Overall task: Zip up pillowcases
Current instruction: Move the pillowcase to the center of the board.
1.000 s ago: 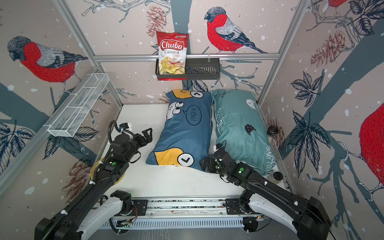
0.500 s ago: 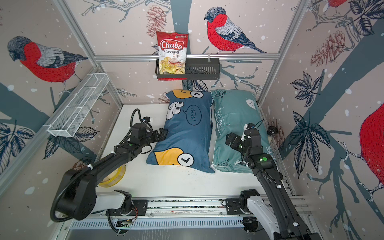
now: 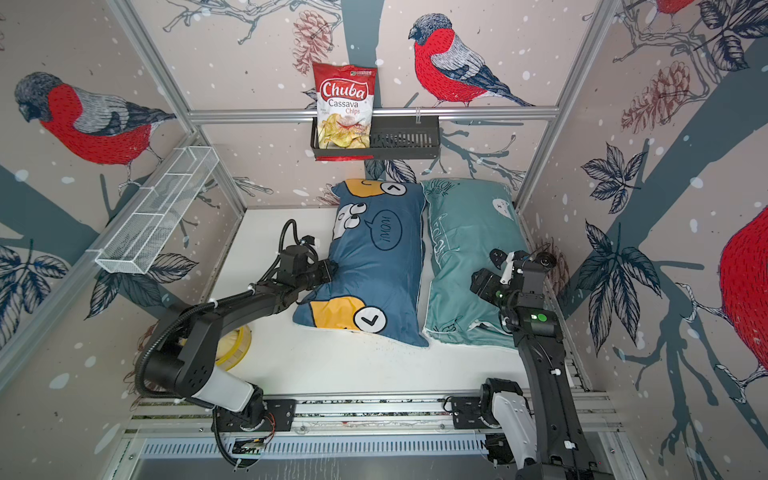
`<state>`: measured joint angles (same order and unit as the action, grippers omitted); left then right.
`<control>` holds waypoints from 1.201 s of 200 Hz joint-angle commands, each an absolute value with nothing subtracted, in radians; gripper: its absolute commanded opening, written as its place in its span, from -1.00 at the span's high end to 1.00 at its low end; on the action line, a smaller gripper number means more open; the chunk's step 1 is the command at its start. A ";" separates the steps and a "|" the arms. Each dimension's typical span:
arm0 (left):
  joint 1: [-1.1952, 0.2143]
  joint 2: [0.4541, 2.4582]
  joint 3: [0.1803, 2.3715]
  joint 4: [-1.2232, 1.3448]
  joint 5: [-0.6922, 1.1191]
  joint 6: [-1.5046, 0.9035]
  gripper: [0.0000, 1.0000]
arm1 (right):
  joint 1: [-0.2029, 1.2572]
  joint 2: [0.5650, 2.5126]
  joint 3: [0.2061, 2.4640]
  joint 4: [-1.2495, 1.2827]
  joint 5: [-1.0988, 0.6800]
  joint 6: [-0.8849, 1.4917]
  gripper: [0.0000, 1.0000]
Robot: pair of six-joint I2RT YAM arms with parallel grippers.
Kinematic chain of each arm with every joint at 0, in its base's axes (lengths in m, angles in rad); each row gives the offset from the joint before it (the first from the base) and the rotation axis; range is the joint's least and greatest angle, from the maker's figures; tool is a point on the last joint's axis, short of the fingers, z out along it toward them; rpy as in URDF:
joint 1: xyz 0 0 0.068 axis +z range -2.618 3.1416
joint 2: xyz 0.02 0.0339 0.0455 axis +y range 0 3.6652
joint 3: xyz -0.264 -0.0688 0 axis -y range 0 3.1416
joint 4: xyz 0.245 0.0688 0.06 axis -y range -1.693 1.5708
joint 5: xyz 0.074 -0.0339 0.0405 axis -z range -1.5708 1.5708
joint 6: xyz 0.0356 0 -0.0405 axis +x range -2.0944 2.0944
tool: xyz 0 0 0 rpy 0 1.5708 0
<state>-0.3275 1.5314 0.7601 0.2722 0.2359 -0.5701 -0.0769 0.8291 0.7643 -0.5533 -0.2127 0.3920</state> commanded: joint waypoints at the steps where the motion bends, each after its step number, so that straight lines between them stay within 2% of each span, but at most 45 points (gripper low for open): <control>1: -0.283 1.492 0.765 0.206 0.183 -0.575 1.00 | -0.079 0.838 0.764 -0.509 -0.189 0.377 -0.75; 46: -0.186 1.322 0.631 0.190 0.004 -0.627 1.00 | -0.079 0.821 0.735 -0.447 -0.200 0.427 -0.75; 79: -0.084 1.194 0.541 0.185 -0.034 -0.688 1.00 | -0.078 0.824 0.708 -0.433 -0.212 0.428 -0.74; 103: -0.064 1.116 0.479 0.194 -0.125 -0.744 1.00 | -0.076 0.831 0.715 -0.437 -0.215 0.428 -0.73; 137: -0.064 1.090 0.467 0.240 -0.085 -0.719 1.00 | -0.074 0.837 0.711 -0.430 -0.229 0.433 -0.73; 144: -0.064 1.087 0.481 0.233 -0.086 -0.707 0.73 | -0.074 0.834 0.709 -0.432 -0.232 0.434 -0.73; 157: -0.085 1.068 0.525 0.188 -0.144 -0.661 -0.14 | -0.074 0.824 0.706 -0.437 -0.236 0.434 -0.73; 161: -0.100 1.059 0.542 0.170 -0.174 -0.642 -0.35 | -0.074 0.819 0.705 -0.438 -0.236 0.435 -0.73; 168: -0.133 1.043 0.579 0.139 -0.230 -0.605 -0.63 | -0.073 0.812 0.703 -0.441 -0.239 0.437 -0.73; 177: -0.184 1.027 0.631 0.104 -0.300 -0.559 -0.87 | -0.072 0.803 0.700 -0.442 -0.241 0.440 -0.73; 189: -0.250 1.022 0.706 0.071 -0.335 -0.526 -1.00 | -0.072 0.794 0.692 -0.438 -0.246 0.449 -0.73; 210: -0.374 1.072 0.817 0.072 -0.272 -0.526 -1.00 | -0.071 0.787 0.681 -0.427 -0.269 0.466 -0.73; 240: -0.629 1.280 0.935 0.159 -0.153 -0.569 -1.00 | -0.066 0.764 0.667 -0.422 -0.280 0.494 -0.76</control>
